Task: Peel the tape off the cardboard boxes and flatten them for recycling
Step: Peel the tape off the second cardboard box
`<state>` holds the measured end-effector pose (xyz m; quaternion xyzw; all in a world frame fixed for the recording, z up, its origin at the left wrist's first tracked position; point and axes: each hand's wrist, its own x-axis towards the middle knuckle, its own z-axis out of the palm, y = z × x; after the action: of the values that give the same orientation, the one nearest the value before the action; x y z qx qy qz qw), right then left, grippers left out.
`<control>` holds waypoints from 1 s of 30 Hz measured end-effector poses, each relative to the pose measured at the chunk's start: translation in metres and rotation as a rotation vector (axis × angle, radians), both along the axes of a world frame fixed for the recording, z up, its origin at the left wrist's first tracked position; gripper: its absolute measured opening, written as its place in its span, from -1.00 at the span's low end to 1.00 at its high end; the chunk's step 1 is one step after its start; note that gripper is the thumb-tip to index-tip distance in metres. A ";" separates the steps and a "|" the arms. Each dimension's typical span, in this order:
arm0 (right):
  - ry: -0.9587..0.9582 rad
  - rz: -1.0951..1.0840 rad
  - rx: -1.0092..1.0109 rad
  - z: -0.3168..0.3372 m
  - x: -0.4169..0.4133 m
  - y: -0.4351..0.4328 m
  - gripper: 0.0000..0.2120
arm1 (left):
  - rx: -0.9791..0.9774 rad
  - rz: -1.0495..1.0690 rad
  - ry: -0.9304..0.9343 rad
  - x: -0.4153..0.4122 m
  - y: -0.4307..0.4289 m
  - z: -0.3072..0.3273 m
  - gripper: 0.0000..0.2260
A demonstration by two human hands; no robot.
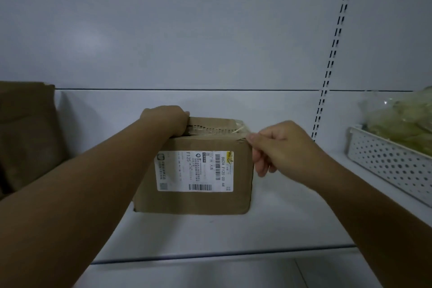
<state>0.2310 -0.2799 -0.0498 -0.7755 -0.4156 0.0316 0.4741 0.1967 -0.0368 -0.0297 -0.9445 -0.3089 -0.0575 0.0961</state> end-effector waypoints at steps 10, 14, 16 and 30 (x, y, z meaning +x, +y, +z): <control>-0.708 -0.182 -0.215 -0.053 -0.002 0.021 0.00 | -0.014 -0.007 -0.023 -0.004 -0.002 0.001 -0.73; -0.638 -0.157 -0.130 -0.053 0.005 0.023 -0.16 | 0.000 -0.025 -0.015 -0.004 -0.001 0.001 -0.74; -0.683 -0.156 -0.063 -0.050 0.006 0.021 -0.30 | 0.008 -0.028 -0.011 -0.004 0.000 0.000 -0.74; -0.592 -0.116 0.170 -0.050 0.008 0.020 -0.64 | 0.001 -0.038 -0.054 -0.007 0.001 -0.002 -0.82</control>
<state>0.2388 -0.2601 -0.0996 -0.7309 -0.4918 -0.2578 0.3968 0.1896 -0.0354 -0.0318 -0.9483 -0.2932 -0.0848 0.0869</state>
